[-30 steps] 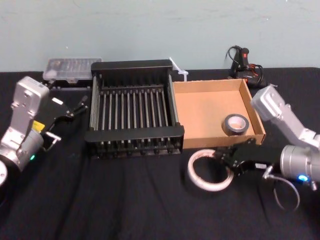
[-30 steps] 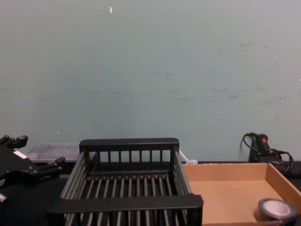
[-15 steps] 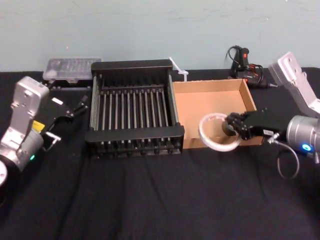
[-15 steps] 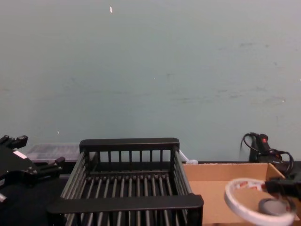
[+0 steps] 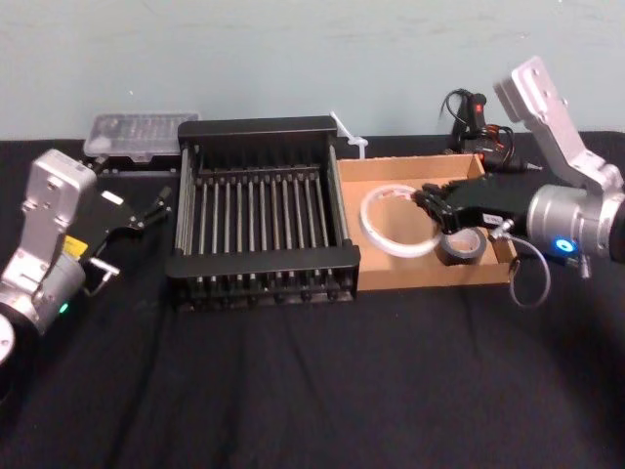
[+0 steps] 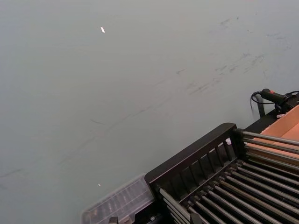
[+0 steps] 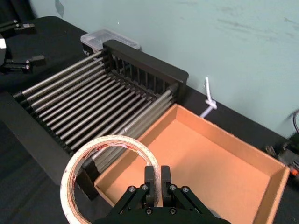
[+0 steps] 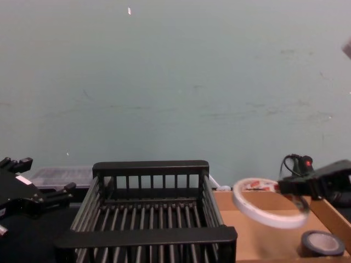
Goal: Pick up the white tape and place it into the black box , Pick up the silver tape and place it into the brown box.
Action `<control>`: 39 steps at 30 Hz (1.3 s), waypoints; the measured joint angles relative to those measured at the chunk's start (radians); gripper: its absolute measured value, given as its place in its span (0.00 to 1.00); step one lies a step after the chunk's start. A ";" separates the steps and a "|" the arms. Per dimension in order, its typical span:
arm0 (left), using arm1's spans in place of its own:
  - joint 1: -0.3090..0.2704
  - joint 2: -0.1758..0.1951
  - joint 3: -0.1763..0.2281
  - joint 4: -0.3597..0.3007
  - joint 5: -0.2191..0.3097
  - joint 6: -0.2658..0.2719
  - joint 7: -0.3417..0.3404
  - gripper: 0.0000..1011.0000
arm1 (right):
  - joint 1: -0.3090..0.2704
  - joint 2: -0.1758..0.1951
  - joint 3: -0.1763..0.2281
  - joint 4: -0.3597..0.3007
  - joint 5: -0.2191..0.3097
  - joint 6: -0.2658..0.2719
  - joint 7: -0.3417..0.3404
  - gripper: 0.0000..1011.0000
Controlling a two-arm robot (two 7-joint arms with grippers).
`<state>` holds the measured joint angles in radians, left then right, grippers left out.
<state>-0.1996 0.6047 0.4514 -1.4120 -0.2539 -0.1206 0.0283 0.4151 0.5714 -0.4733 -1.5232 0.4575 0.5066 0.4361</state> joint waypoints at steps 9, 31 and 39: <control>0.000 0.000 0.000 0.000 0.000 0.000 0.000 0.99 | 0.066 -0.045 -0.044 0.039 -0.025 -0.007 0.023 0.09; 0.000 0.000 0.000 0.000 0.000 0.000 0.000 0.99 | 0.178 -0.173 -0.146 0.153 -0.082 -0.051 0.069 0.09; 0.000 0.000 0.000 0.000 0.000 0.000 0.000 0.99 | 0.182 -0.179 -0.149 0.161 -0.085 -0.054 0.069 0.09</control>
<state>-0.1995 0.6047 0.4514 -1.4120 -0.2539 -0.1206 0.0283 0.5966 0.3924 -0.6220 -1.3624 0.3729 0.4529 0.5053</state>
